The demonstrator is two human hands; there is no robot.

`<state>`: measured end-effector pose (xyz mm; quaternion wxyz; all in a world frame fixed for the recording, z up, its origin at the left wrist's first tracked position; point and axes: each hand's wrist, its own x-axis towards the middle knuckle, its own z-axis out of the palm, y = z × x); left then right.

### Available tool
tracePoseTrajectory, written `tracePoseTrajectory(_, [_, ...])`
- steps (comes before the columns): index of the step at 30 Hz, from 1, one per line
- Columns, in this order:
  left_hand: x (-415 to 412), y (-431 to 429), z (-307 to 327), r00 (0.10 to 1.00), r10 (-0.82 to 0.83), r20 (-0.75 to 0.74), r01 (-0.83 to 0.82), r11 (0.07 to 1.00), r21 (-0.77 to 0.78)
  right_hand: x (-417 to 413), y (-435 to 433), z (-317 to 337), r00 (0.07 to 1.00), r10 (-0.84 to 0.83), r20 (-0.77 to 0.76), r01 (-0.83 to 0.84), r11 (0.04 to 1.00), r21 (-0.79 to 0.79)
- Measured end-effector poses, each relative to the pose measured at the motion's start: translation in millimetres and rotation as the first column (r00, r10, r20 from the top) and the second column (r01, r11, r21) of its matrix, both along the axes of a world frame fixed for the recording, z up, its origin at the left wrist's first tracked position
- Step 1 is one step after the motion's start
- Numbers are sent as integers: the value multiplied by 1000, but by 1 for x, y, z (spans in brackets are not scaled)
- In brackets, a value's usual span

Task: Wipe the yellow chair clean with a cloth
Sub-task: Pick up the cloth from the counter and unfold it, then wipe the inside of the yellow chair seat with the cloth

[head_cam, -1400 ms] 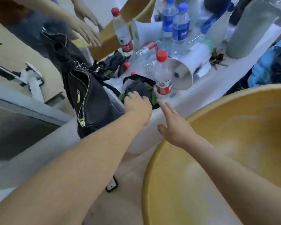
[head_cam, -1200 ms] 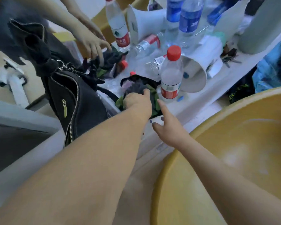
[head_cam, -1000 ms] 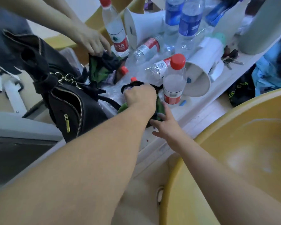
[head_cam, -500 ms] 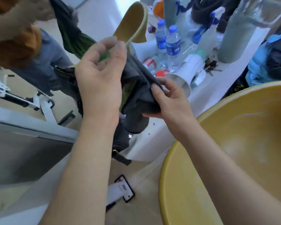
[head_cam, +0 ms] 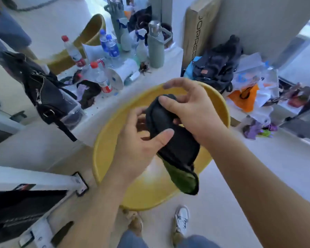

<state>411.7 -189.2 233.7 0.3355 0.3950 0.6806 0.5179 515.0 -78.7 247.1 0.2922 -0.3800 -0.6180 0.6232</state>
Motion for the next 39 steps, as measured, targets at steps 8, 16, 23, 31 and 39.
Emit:
tracePoseTrajectory(8, [96,-48,0,987,19,-158,-17,1000,18,149,-50,17,937,276,213,-290,956,34])
tracePoseTrajectory(16, [153,-124,28,906,43,-422,36,984,176,223,-138,7,704,159,693,-526,772,357])
tracePoseTrajectory(23, [171,-199,37,860,341,-380,-282,938,203,290,-211,11,984,108,142,-93,990,-109])
tracePoseTrajectory(31, [323,-275,30,995,-78,59,81,996,-49,314,-274,44,1000,-4,-13,-1,927,-374])
tracePoseTrajectory(39, [370,-259,44,922,-131,364,112,991,73,432,-239,70,950,313,-4,-302,912,-277])
